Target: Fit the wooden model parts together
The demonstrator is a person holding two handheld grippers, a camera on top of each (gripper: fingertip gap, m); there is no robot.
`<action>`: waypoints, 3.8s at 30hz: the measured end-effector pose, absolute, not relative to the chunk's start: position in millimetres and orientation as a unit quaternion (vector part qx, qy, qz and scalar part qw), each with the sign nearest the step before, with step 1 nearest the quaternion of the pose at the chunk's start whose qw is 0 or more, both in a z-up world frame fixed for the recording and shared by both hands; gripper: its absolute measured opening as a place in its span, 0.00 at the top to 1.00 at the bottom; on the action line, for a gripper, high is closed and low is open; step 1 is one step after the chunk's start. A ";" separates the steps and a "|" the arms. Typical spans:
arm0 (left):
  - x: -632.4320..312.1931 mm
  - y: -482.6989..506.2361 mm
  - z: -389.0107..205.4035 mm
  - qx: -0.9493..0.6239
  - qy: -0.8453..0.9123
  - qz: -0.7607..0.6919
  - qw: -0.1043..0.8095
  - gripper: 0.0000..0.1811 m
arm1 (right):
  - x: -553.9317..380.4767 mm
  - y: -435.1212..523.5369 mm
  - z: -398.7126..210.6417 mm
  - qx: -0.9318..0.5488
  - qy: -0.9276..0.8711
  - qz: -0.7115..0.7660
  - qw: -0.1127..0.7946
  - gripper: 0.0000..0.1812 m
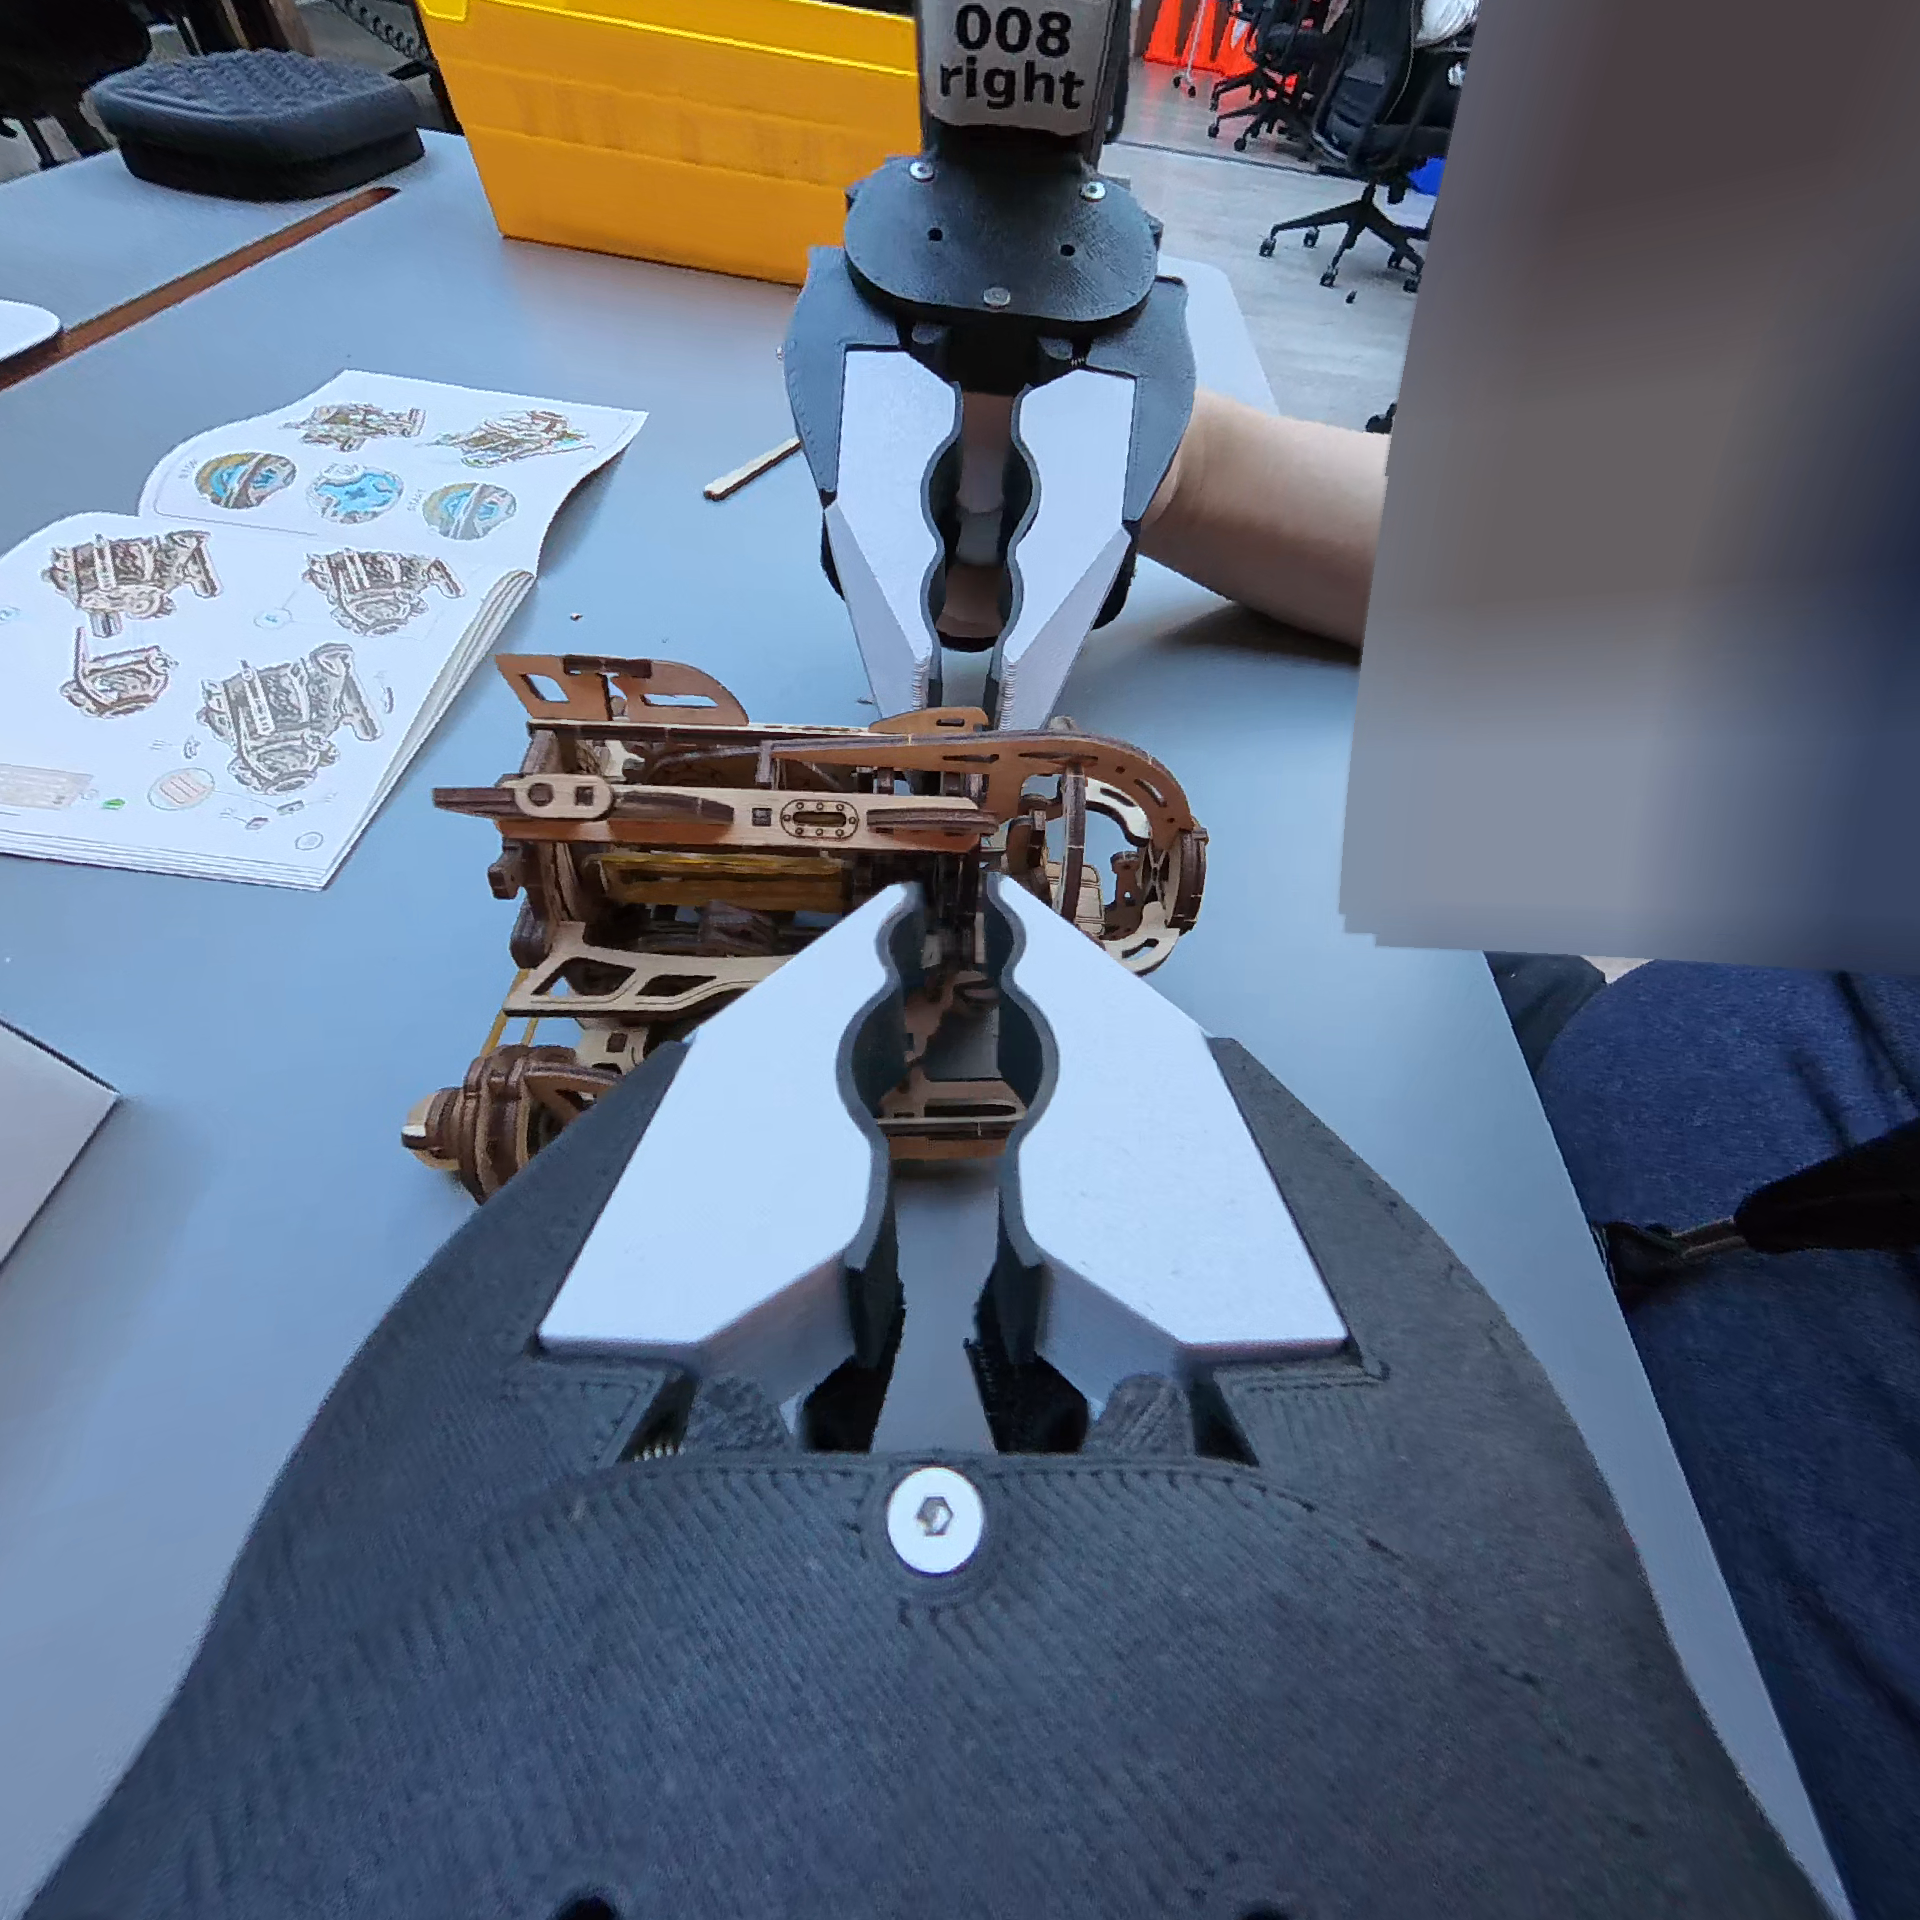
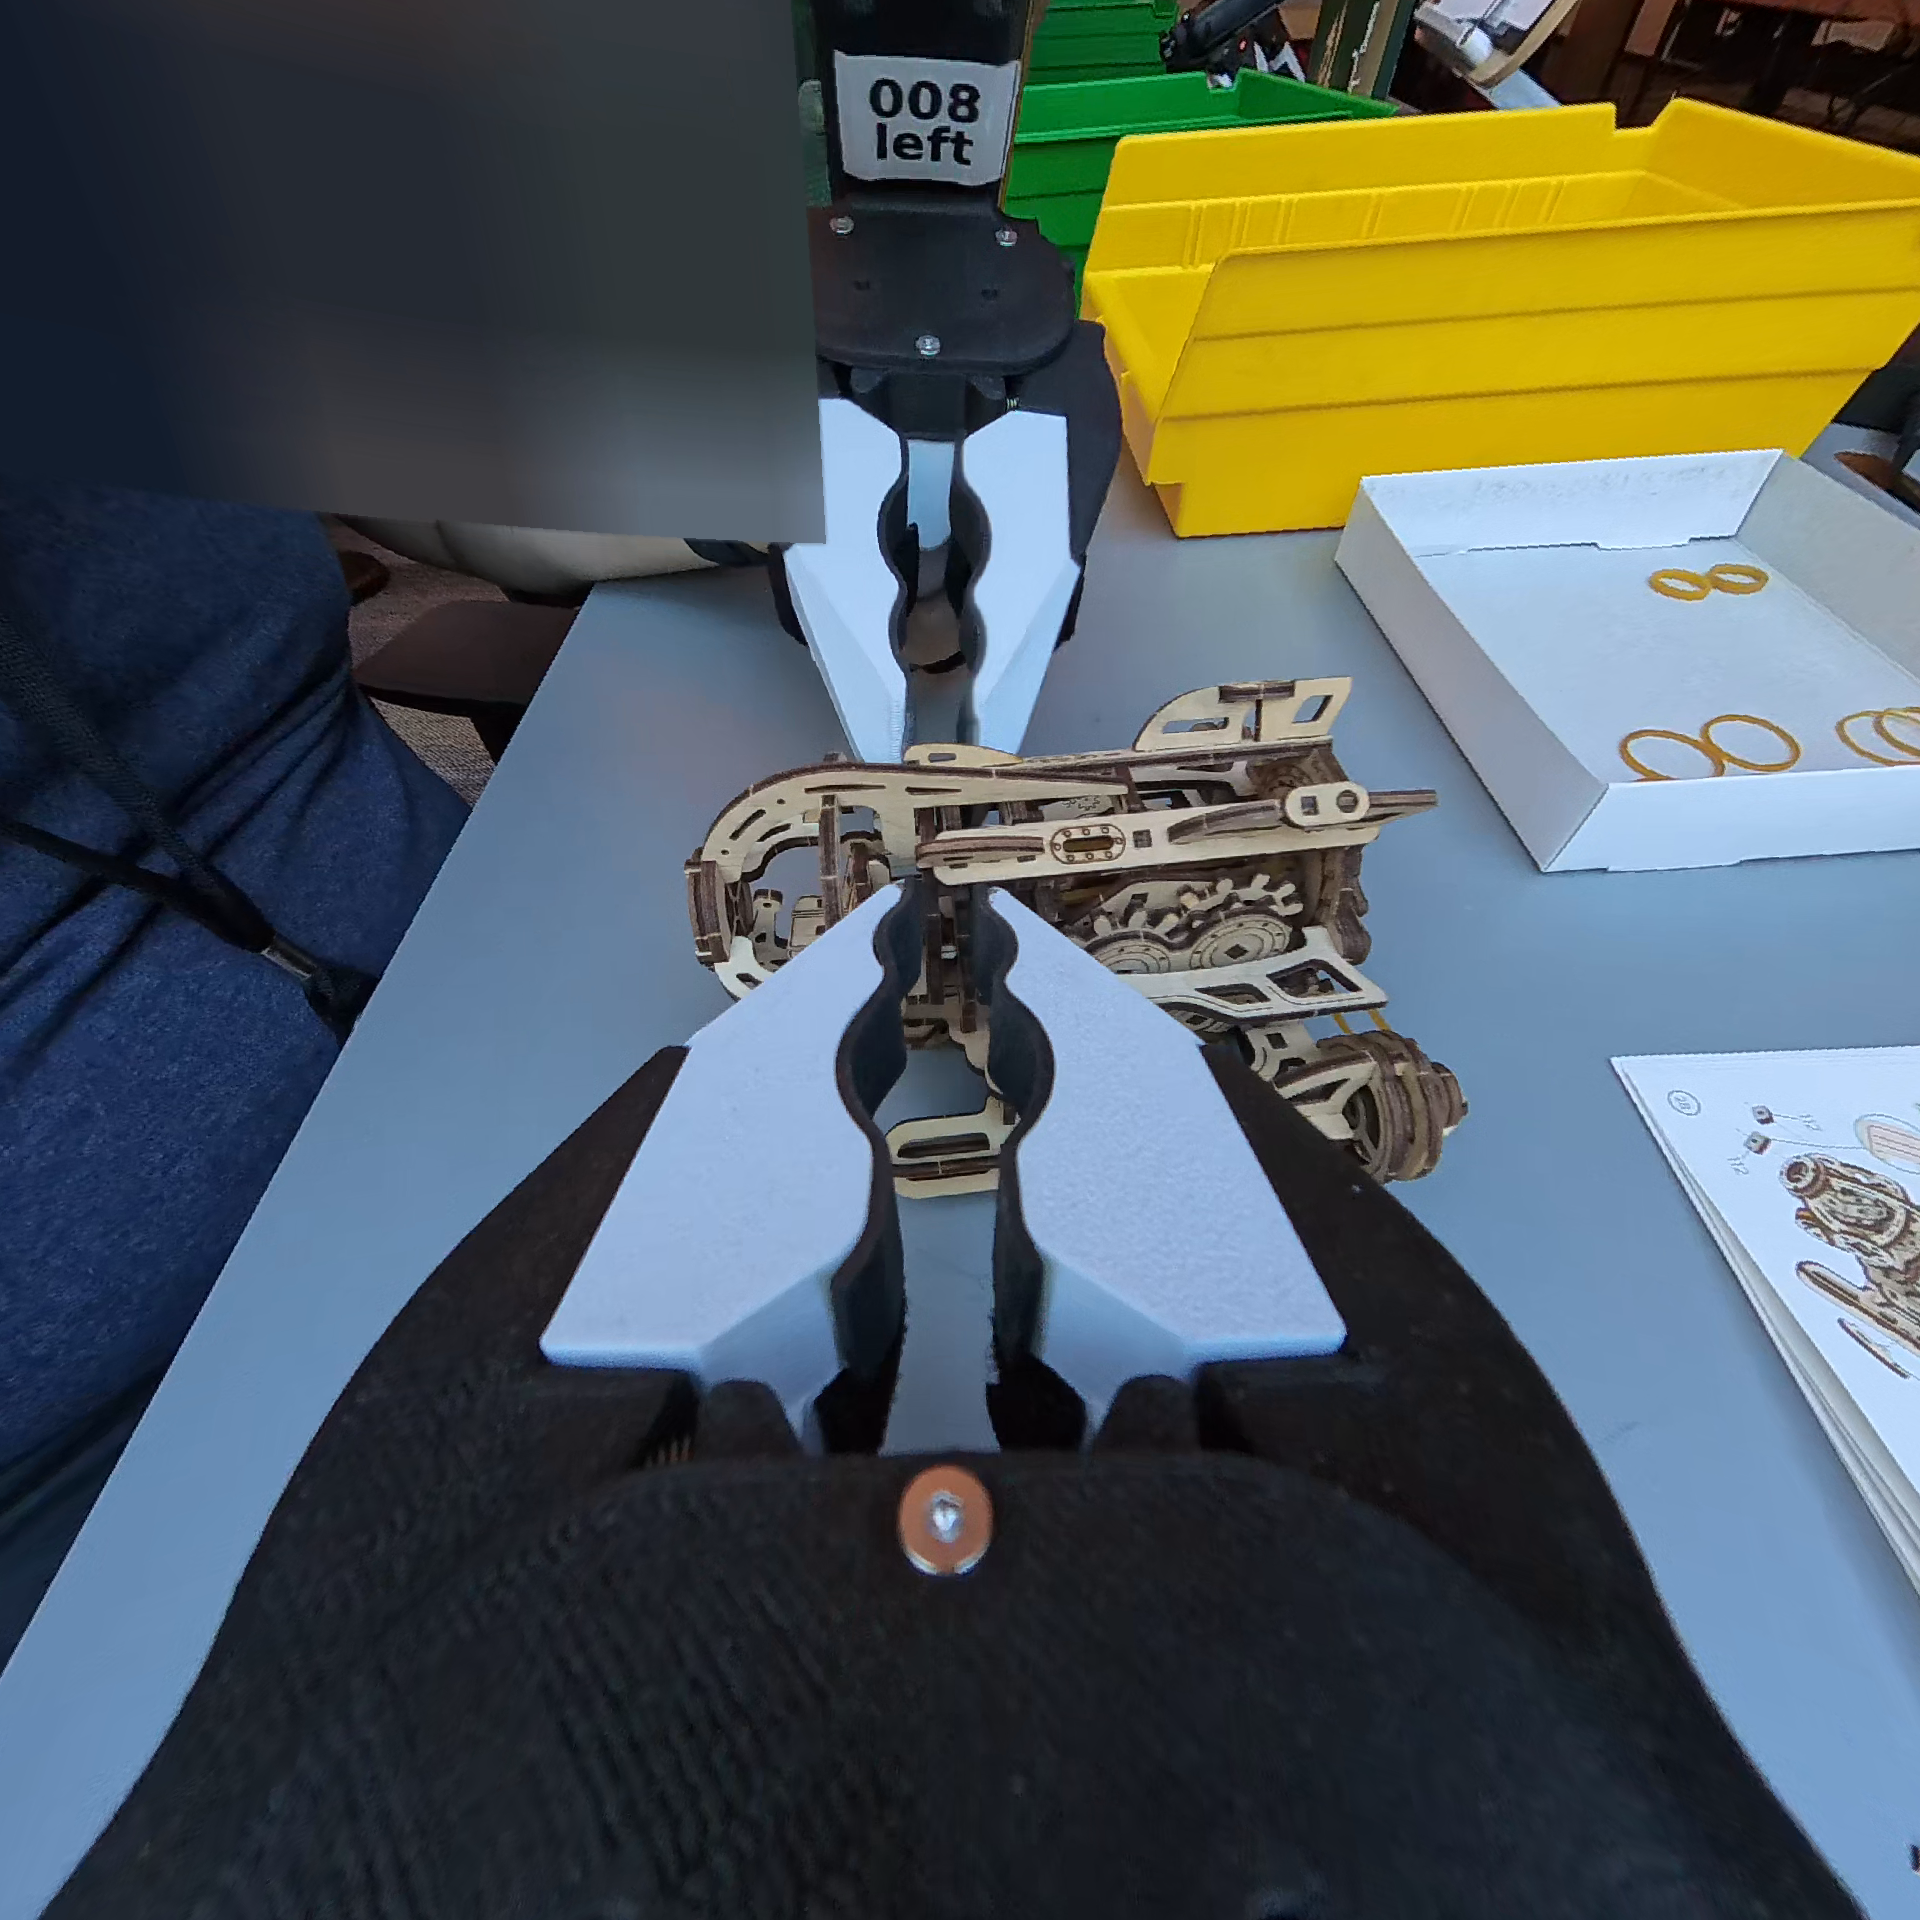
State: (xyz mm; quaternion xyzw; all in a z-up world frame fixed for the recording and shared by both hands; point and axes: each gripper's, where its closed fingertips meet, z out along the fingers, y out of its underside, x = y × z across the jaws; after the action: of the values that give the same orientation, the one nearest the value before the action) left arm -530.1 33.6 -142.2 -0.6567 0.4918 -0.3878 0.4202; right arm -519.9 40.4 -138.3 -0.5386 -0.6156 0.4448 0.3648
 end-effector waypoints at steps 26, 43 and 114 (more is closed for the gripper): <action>-529.0 25.4 -136.1 -0.672 0.464 -0.416 0.400 0.85 | -521.8 29.0 -122.1 -0.509 -0.669 0.377 0.389 0.82; -527.3 25.7 -135.7 -0.661 0.469 -0.413 0.414 0.87 | -523.2 31.5 -130.4 -0.543 -0.776 0.184 0.262 0.87; -531.2 23.0 -144.4 -0.665 0.502 -0.385 0.396 0.87 | -519.9 32.0 -140.8 -0.560 -0.613 0.421 0.366 0.86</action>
State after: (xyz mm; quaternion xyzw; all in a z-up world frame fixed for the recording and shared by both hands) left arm -531.2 23.0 -144.4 -0.6650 0.5022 -0.3852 0.3964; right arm -519.9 32.0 -140.8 -0.5597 -0.6128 0.4211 0.3660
